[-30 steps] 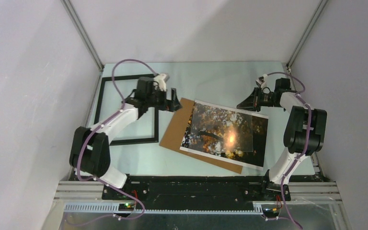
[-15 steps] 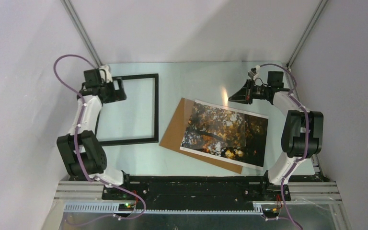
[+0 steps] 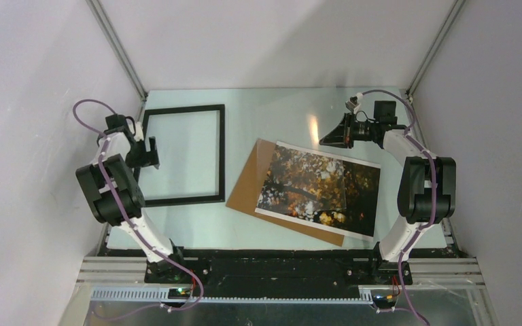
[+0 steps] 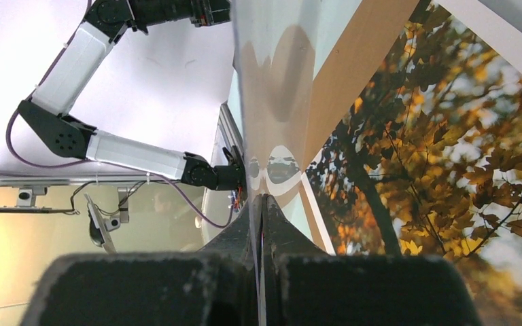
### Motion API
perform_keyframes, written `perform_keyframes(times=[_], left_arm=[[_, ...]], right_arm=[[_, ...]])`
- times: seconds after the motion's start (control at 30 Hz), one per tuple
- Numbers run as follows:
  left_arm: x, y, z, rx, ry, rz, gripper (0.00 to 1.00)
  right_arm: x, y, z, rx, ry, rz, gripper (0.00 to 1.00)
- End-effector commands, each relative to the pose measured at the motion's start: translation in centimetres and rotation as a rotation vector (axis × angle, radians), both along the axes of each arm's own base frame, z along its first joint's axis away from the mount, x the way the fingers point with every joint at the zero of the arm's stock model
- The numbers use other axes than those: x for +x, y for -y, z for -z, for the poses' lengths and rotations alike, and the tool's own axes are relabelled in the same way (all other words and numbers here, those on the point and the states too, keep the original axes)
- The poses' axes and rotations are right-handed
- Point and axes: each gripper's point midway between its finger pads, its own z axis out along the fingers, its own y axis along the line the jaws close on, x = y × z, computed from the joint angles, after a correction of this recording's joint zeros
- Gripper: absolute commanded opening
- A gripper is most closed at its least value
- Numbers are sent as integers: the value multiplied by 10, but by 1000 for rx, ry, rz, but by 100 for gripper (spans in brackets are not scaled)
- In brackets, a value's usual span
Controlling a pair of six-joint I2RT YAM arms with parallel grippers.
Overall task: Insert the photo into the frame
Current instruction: Move the photo frame to the center of the board.
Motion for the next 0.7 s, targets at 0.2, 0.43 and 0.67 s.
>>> perform_keyframes(times=[0.2,0.43,0.67], left_arm=[[-7,-38,10,86,-72,7,92],[-12,-39,24,80,-117,33,80],[-16,-37,30,76,-135,72,59]], right_arm=[[-7,-6,-14,5,58,-48,0],[-8,-7,-10,3,51,-53,0],[-8,-7,-10,-2,54,-52,0]])
